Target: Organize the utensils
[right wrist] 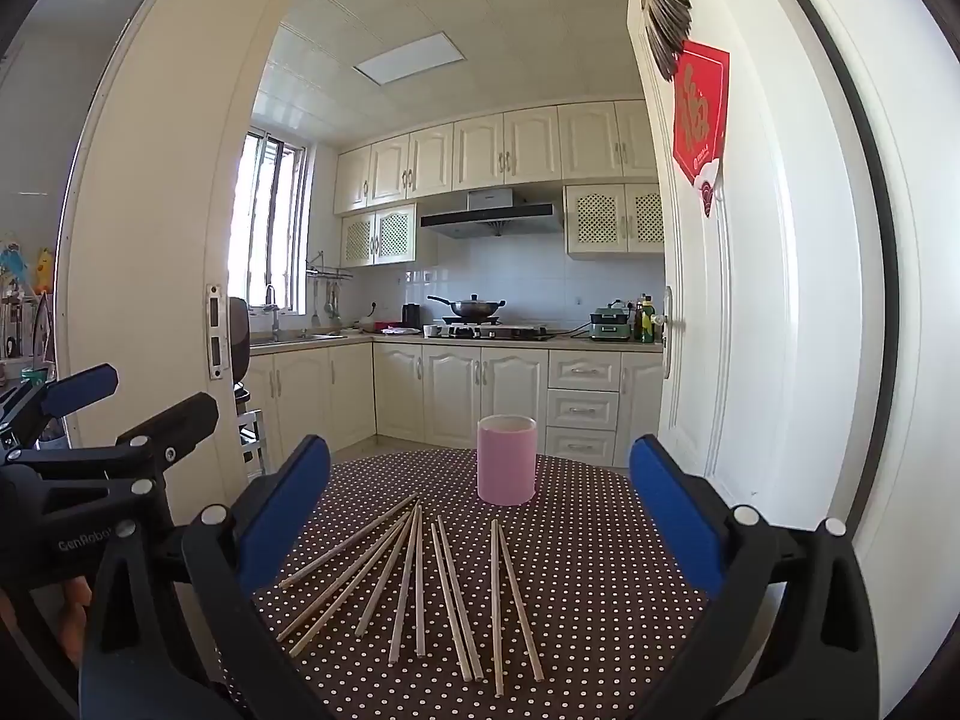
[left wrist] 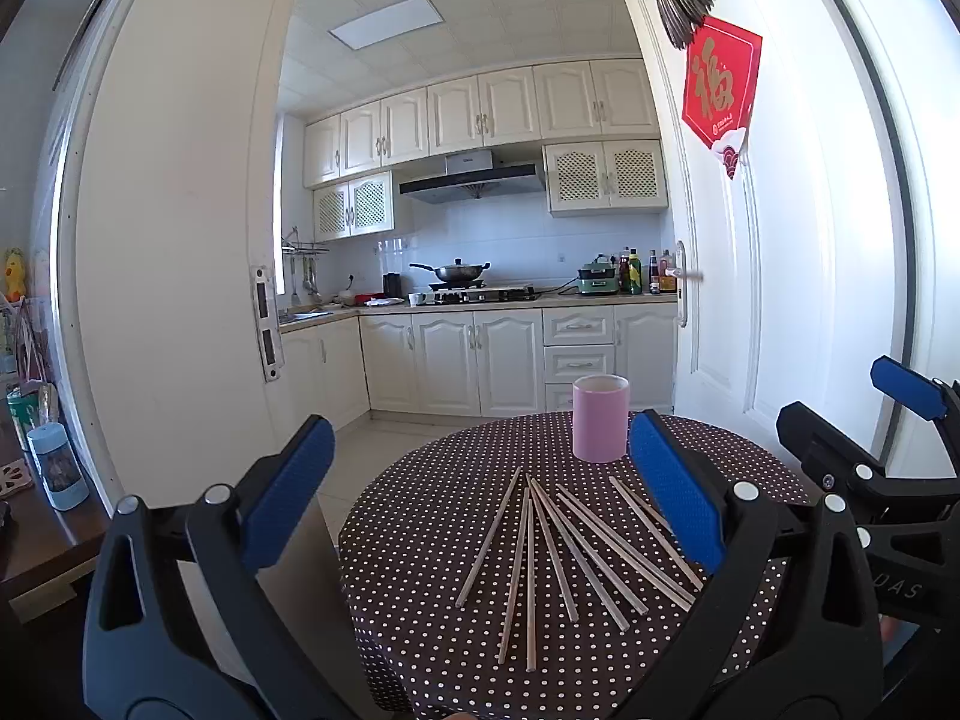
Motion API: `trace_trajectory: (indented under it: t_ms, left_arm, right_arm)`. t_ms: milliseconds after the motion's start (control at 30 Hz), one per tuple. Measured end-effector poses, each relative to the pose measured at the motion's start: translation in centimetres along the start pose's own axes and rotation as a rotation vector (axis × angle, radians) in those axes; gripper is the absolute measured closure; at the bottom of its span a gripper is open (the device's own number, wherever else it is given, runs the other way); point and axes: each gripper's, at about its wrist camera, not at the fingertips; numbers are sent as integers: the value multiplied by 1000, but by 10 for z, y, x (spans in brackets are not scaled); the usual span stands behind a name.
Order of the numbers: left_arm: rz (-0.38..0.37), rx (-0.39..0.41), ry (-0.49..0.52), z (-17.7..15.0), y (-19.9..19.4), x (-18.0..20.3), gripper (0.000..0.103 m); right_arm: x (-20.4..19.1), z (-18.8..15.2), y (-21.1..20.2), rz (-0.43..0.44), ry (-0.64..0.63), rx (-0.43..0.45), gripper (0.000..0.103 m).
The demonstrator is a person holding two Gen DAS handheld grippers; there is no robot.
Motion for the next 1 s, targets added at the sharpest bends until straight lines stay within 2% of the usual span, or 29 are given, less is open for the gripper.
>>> trace_trajectory:
  t_ms: [1000]
  left_arm:
    - [2,0,-5,-3,0,-2,6]
  right_arm:
    - [0,0,2,7,0,-8,7]
Point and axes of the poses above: each gripper's, at about its wrist camera, not at the fingertips, and y roughly the way its jaws point, x to its right, z to its top, and after that the axes turned 7 degrees about -z, right-handed
